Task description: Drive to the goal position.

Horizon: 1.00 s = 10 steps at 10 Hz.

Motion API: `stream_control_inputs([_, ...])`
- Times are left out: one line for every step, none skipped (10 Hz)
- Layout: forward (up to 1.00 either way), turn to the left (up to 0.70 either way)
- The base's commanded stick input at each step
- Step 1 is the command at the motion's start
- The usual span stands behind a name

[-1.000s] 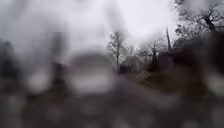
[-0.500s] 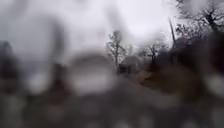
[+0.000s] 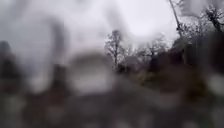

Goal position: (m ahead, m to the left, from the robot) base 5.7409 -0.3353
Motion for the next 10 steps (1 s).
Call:
stream_control_inputs([0.85,0.00])
stream_control_inputs([0.85,0.00])
stream_control_inputs([0.85,0.00])
stream_control_inputs([0.85,0.00])
stream_control_inputs([0.85,0.00])
stream_control_inputs([0.85,0.00])
stream_control_inputs([0.85,0.00])
stream_control_inputs([0.85,0.00])
stream_control_inputs([0.85,0.00])
stream_control_inputs([0.85,0.00])
